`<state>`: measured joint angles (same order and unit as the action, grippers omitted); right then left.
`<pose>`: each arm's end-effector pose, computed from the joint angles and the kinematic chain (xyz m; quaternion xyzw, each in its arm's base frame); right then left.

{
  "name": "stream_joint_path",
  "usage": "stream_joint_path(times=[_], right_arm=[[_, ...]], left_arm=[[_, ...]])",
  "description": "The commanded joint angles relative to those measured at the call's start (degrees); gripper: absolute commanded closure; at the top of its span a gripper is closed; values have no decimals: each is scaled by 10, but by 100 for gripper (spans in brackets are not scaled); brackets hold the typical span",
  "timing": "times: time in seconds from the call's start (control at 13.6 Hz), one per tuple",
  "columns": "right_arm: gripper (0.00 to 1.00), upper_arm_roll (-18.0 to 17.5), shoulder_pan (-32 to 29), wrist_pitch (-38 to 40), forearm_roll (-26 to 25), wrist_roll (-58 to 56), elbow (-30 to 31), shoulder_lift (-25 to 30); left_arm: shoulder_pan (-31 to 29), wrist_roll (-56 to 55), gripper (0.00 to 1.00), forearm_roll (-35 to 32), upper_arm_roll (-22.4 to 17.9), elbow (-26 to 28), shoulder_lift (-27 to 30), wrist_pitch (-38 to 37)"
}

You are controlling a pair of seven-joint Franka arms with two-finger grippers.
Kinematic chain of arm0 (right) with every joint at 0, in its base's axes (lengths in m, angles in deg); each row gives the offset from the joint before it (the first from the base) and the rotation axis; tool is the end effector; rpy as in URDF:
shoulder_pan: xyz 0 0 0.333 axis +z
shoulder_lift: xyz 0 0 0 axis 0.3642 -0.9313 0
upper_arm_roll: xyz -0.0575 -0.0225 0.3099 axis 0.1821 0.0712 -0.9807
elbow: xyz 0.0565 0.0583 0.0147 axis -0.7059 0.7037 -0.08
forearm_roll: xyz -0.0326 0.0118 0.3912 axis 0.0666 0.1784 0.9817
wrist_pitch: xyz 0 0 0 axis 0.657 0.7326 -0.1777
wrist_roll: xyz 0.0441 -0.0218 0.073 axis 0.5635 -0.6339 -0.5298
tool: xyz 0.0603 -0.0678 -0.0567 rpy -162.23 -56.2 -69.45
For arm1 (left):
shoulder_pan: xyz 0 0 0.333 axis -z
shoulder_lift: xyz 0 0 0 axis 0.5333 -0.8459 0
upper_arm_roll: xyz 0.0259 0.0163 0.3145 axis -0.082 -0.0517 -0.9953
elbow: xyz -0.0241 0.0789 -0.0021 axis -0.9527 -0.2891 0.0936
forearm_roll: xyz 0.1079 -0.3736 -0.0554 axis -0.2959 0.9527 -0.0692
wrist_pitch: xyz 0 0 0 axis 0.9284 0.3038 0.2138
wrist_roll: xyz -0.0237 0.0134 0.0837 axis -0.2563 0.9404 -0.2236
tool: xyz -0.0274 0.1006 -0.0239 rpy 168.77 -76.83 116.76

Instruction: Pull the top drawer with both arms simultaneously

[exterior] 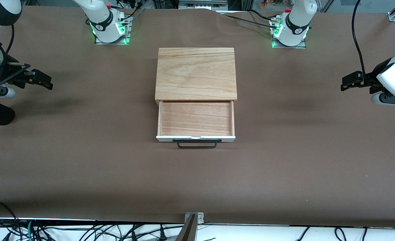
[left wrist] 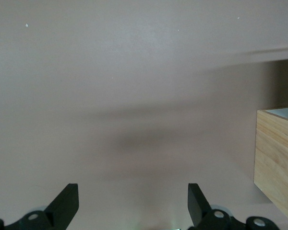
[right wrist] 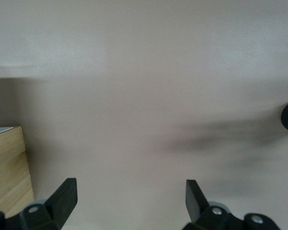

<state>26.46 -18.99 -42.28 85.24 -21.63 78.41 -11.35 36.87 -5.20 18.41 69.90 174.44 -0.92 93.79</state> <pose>0.5572 -0.0011 0.5602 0.9995 -0.0160 -0.0265 0.0090 0.5764 -0.0021 0.5781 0.9962 -0.0407 -0.0765 0.0043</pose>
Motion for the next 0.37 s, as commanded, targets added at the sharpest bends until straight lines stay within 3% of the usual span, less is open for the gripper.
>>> stream_joint_path(times=[0.0,0.29], right_arm=[[0,-6,-7,0,4,-8,0,5],[0,-6,-7,-1,4,-8,1,5]], left_arm=[[-2,2,0,10,1,-1,4,-2],[-2,2,0,11,2,-4,0,-2]])
